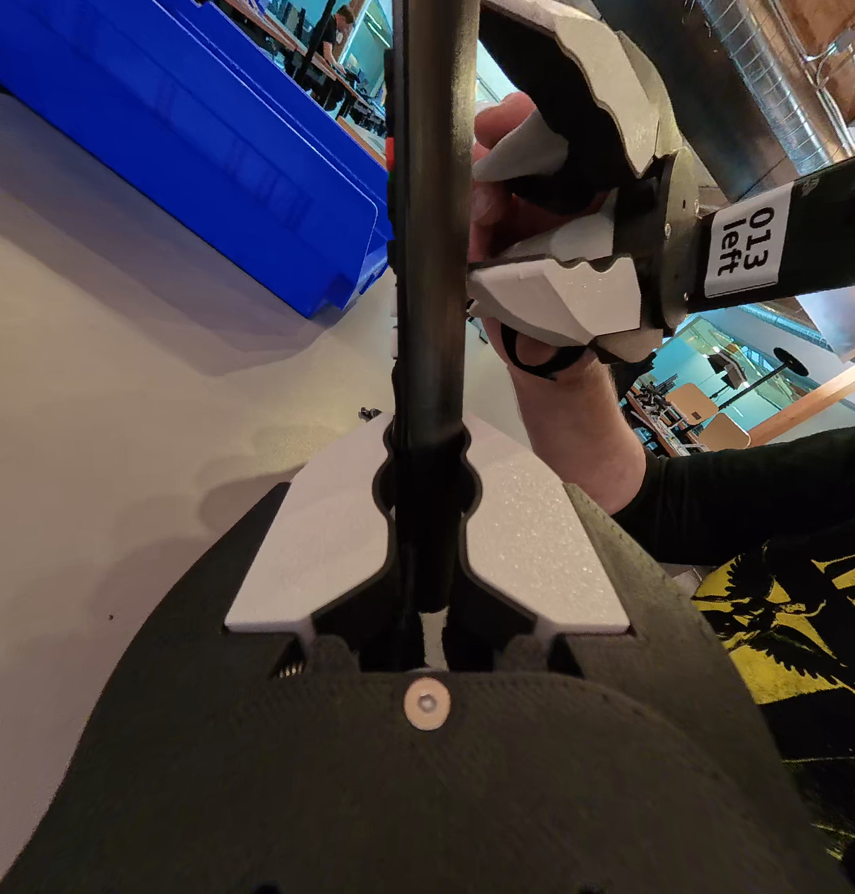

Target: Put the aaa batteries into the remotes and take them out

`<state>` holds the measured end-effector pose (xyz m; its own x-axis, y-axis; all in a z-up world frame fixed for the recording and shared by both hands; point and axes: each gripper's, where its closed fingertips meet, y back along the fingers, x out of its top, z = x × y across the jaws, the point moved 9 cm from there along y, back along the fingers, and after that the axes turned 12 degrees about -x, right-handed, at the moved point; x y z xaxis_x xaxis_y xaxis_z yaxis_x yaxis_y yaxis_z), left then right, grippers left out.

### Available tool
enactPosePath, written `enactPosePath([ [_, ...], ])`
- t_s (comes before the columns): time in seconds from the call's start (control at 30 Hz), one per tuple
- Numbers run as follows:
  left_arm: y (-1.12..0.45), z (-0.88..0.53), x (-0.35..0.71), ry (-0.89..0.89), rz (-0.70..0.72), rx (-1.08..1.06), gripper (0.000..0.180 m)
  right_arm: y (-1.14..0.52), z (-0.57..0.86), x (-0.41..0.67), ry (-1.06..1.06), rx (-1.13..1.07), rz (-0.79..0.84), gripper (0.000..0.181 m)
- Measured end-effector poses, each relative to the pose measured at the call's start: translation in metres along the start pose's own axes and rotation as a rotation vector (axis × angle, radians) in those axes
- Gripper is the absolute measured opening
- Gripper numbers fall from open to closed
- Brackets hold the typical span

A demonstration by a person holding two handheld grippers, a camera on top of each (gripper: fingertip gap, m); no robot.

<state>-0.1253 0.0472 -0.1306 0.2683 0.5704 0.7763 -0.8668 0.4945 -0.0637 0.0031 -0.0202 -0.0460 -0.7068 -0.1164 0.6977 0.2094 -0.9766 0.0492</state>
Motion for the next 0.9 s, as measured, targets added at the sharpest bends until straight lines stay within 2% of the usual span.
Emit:
enactPosePath([
  [0.47,-0.0066,0.0014,-0.0031,-0.058,-0.057,0.083,0.021,0.0032,0.0006,-0.0019,0.072,0.027,-0.054,0.055],
  [0.53,-0.0067,0.0015,-0.0031,-0.062,-0.057,0.087,0.020,0.0051,0.0004,-0.0010,0.092,0.021,-0.039,0.048],
  [0.83,-0.0093,0.0030,-0.0034,-0.088,-0.075,0.091,0.021,0.0042,0.0013,-0.0022,0.061,0.057,-0.068,0.055],
  [0.9,-0.0100,0.0029,-0.0035,-0.092,-0.082,0.097,0.021,0.0045,-0.0009,-0.0038,0.091,0.065,-0.068,0.051],
])
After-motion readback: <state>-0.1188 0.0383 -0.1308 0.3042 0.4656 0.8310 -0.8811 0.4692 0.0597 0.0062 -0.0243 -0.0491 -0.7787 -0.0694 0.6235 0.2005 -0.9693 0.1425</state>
